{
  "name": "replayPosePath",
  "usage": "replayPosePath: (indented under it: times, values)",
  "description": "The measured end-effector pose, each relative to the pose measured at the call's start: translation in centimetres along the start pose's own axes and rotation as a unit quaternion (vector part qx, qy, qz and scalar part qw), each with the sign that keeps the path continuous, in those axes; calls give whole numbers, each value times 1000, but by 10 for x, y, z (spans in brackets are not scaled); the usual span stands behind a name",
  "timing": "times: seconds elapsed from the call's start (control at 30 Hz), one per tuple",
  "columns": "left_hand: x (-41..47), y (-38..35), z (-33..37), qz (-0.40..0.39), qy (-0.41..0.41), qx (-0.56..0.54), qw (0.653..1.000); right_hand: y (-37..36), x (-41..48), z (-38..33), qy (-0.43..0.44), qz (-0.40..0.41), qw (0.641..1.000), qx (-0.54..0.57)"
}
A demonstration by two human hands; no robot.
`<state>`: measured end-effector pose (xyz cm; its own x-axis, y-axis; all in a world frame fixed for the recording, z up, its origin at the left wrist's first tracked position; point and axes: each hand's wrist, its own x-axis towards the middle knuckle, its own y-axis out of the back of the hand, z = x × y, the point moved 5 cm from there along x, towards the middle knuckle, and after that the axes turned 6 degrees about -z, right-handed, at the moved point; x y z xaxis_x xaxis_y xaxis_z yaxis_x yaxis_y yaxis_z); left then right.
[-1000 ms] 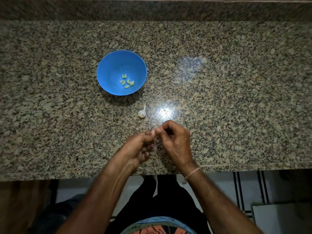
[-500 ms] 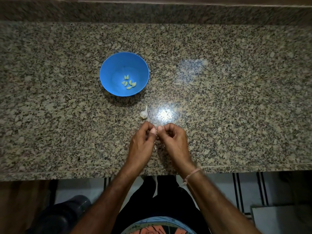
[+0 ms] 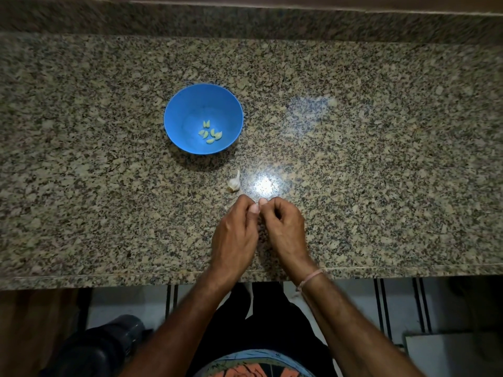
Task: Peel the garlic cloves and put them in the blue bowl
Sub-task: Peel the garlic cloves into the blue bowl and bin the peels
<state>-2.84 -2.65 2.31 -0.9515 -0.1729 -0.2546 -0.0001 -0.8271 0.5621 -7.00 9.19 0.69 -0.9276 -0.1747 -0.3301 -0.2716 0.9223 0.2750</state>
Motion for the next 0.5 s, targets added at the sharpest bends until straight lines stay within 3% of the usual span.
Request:
replayPosePath:
  times: [0.13,0.23,0.37,0.5]
  values:
    - [2,2,-1,-4,6,18,1000,-4,-2,-4,29,12,999,-38]
    - [5,-1,-6,-54,92,-66,992,-6,-5,-6,64,0,996,-54]
    - [8,-9,-15,-116,178,-218,953,-6,-6,-3,58,-13,997,-54]
    - [8,-3,-10,-58,51,-4,997,-6,-5,8,-79,-46,995,44]
